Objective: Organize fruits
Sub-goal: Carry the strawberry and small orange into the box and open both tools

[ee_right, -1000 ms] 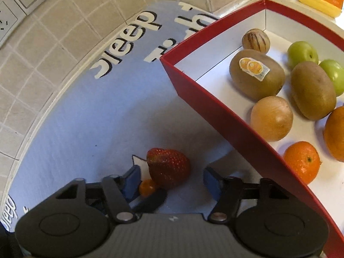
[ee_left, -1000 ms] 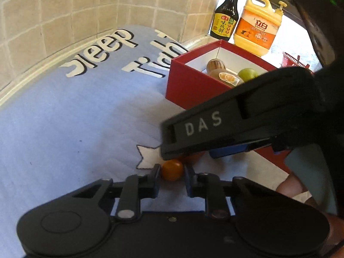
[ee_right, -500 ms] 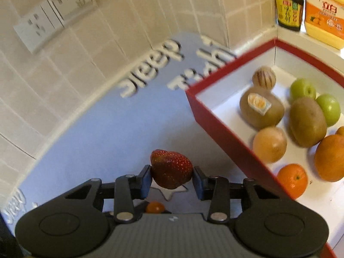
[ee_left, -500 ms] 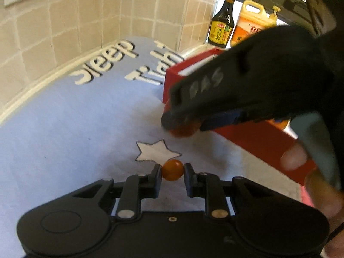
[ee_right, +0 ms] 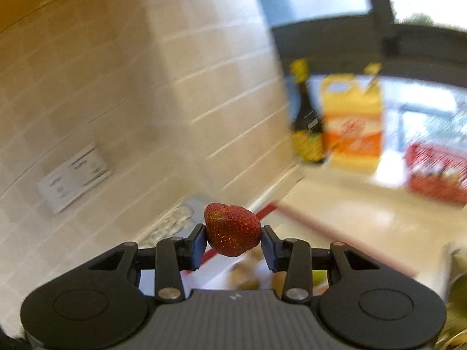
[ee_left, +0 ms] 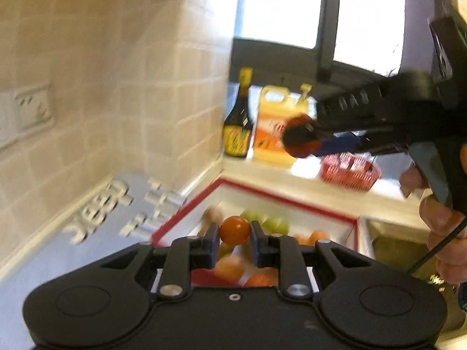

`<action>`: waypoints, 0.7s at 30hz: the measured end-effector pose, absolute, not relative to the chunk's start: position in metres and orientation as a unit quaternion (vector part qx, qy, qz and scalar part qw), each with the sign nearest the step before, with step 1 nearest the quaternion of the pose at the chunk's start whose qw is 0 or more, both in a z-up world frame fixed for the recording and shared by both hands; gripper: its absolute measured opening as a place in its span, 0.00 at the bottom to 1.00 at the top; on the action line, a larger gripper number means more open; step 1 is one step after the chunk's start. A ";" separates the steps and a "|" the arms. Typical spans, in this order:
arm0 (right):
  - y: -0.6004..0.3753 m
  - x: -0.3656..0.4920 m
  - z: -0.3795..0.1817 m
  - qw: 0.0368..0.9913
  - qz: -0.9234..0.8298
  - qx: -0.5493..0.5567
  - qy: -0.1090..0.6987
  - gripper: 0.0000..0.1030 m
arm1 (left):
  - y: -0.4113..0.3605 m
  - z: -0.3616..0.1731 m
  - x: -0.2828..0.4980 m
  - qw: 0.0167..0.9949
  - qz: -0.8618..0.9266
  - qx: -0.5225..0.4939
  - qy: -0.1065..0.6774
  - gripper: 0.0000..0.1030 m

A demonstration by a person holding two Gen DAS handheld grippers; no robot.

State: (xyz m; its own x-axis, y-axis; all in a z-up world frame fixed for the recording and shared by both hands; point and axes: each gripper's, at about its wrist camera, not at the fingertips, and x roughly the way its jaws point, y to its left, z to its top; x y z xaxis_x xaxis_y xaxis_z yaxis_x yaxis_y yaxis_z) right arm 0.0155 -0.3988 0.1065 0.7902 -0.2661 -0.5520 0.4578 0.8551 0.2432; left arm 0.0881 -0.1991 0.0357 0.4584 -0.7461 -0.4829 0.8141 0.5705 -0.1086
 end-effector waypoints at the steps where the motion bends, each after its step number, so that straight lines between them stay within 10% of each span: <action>1: -0.411 0.009 0.111 0.926 -0.210 0.180 0.258 0.41 | -0.206 0.041 0.087 0.849 -0.464 0.066 0.242 0.24; 21: -0.501 0.005 -0.003 0.836 -0.147 0.222 0.481 0.41 | -0.337 -0.049 0.063 0.754 -0.497 0.177 0.392 0.24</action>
